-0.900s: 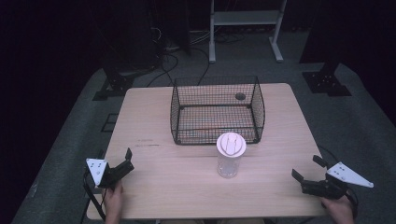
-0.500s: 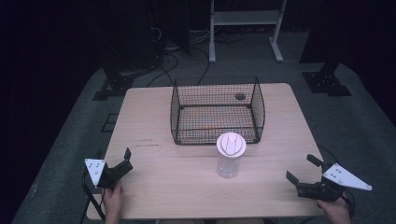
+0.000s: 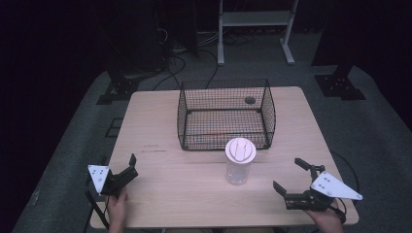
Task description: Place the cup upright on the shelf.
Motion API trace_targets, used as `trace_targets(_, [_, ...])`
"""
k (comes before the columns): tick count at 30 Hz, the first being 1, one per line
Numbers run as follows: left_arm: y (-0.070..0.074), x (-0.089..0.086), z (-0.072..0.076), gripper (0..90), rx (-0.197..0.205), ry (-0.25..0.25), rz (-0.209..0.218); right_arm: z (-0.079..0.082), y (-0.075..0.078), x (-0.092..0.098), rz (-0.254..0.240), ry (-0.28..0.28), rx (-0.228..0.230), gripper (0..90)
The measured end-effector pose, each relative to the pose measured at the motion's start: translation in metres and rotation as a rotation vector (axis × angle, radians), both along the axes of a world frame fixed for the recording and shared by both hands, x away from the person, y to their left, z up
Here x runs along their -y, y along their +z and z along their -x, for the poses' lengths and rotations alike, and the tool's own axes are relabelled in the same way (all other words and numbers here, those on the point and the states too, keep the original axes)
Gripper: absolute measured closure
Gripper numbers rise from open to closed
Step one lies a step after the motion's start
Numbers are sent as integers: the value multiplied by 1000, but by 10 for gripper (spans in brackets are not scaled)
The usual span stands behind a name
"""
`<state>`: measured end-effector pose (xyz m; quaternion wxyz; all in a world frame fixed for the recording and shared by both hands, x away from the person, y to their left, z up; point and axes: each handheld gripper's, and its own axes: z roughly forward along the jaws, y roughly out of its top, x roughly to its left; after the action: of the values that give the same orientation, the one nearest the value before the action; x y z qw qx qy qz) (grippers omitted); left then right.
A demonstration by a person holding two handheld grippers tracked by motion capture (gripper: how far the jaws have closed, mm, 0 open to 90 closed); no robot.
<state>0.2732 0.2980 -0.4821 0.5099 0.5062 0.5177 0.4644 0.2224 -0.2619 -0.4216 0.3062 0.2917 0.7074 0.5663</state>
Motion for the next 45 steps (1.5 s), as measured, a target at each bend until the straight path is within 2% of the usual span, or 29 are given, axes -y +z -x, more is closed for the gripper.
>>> trace_targets(8, [0, -1, 0, 0, -1, -2, 9, -8, 2, -35, 7, 51, 11, 2])
trace_targets(12, [0, -1, 0, 0, -1, -4, 13, -13, 2, -48, 5, 46, 23, 2])
trace_targets(18, [0, -1, 0, 0, -2, 1, 8, -22, -1, -60, -31, 62, 8, 1])
trace_targets(28, [0, -2, 0, 0, 1, -4, 14, -34, -3, -76, -49, 64, 3, 1])
trace_targets(36, [0, -1, 0, 0, 1, 0, 7, -45, -6, -85, -78, 64, -22, 1])
trace_targets(45, [0, -1, 0, 0, 1, -2, 10, -54, -6, -101, -73, 43, 1, 1])
